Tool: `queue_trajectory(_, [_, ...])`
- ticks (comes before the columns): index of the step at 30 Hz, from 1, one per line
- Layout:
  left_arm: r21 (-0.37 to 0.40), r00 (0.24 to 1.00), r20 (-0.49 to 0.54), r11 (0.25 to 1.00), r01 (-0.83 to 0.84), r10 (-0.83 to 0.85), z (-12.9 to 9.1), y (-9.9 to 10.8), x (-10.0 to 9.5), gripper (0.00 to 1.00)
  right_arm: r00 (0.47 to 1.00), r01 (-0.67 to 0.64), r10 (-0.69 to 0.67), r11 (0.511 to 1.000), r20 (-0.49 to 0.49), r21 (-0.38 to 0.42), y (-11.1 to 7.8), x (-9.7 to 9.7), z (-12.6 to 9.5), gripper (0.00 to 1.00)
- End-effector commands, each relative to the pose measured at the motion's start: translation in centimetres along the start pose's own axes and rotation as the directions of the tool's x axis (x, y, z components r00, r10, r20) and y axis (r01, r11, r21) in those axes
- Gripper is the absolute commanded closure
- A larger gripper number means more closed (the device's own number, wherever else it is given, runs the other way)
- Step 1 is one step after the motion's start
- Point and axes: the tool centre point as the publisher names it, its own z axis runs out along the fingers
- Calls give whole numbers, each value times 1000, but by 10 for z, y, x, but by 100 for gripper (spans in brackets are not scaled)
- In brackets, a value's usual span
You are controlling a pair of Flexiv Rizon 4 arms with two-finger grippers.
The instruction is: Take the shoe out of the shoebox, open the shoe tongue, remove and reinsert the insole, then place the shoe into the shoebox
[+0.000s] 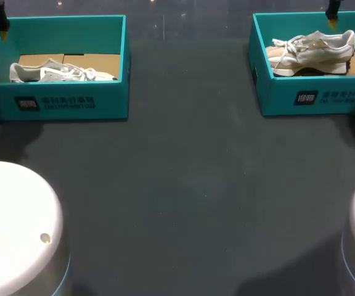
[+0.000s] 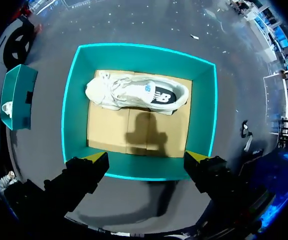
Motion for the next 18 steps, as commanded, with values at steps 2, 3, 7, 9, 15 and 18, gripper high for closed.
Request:
queue_trajectory(2, [-2, 1000, -2, 1000, -1, 1, 0, -1, 0, 0, 997, -42, 35, 992, 62, 117, 26, -2, 12, 0])
queue_trajectory(3, [-2, 1000, -2, 1000, -1, 1, 0, -1, 0, 0, 997, -42, 35, 992, 62, 117, 26, -2, 12, 0])
queue_trajectory(7, [-2, 1000, -2, 1000, -1, 1, 0, -1, 0, 0, 997, -42, 35, 992, 62, 117, 26, -2, 12, 0])
queue_trajectory(9, [-2, 1000, -2, 1000, -1, 1, 0, -1, 0, 0, 997, -42, 35, 992, 62, 117, 26, -2, 12, 0])
queue_trajectory(15, [-2, 1000, -2, 1000, -1, 1, 0, -1, 0, 0, 996, -48, 38, 990, 82, 131, 33, -5, 23, 0])
queue_trajectory(18, [-2, 1000, -2, 1000, -1, 1, 0, -1, 0, 0, 994, -53, 40, 991, 106, 120, 40, -12, 39, 0])
